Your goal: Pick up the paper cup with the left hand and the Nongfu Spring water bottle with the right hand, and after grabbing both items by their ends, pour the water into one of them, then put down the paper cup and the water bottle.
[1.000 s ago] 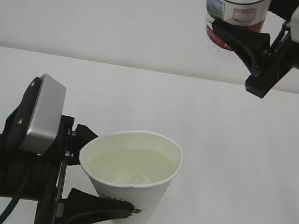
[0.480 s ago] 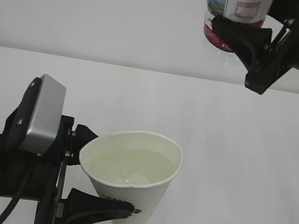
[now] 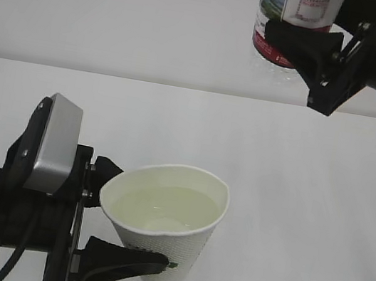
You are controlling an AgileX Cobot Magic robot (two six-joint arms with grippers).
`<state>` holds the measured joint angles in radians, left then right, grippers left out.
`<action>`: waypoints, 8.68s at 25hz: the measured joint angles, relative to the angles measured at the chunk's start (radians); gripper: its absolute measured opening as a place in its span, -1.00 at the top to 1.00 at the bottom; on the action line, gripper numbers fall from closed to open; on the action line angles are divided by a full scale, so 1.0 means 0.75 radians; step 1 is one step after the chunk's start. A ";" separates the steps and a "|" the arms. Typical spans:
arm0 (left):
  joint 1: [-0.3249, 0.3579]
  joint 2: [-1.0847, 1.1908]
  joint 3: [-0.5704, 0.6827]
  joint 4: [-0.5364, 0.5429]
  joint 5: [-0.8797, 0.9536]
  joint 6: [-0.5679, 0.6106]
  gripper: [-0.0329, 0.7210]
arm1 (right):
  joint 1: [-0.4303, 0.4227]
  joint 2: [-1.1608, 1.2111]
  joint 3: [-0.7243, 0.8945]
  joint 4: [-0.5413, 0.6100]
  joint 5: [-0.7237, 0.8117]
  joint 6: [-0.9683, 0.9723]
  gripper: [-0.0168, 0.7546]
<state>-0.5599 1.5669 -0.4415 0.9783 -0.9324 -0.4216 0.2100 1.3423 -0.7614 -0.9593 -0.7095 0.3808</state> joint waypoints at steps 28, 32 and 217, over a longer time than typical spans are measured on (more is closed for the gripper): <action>0.000 0.000 0.000 0.000 0.000 0.002 -0.44 | 0.000 0.023 0.000 0.025 0.058 0.023 -0.28; 0.000 0.000 0.000 0.000 0.000 0.002 -0.44 | 0.000 0.054 0.000 0.047 0.059 0.025 -0.28; 0.629 0.060 0.000 -0.905 -0.025 0.330 -0.35 | -0.157 0.407 0.394 1.292 -0.316 -0.605 -0.11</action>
<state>-0.0885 1.6120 -0.4415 0.2992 -0.9508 -0.1739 0.0922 1.6479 -0.4659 0.0093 -0.9466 -0.0728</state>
